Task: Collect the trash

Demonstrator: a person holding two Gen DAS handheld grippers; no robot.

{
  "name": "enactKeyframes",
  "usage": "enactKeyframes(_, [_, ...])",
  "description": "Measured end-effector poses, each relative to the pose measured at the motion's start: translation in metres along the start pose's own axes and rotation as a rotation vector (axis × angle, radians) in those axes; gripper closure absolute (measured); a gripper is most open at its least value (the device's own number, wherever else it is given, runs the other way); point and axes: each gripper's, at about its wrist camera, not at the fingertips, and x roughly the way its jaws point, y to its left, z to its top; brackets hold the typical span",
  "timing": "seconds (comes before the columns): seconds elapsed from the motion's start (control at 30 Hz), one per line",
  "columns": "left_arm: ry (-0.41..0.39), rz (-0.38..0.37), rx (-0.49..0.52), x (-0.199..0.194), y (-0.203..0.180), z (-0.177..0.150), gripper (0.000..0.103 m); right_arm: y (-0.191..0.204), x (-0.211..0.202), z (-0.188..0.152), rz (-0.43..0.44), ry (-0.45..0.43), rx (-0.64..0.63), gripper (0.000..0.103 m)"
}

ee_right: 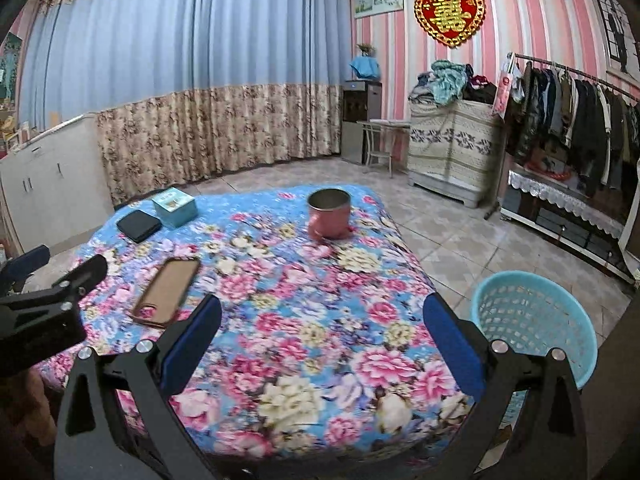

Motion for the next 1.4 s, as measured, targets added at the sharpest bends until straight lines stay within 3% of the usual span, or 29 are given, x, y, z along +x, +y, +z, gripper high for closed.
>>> enactKeyframes(0.57, [-0.02,-0.025,-0.039,-0.013,0.015,-0.003,0.005,0.014,-0.017,0.0,-0.01,-0.047,-0.021,0.005])
enactKeyframes(1.4, [-0.046,-0.007,-0.005,-0.024,0.014,-0.006,0.005,0.016,-0.026,-0.006,-0.001,-0.071,-0.01,0.005])
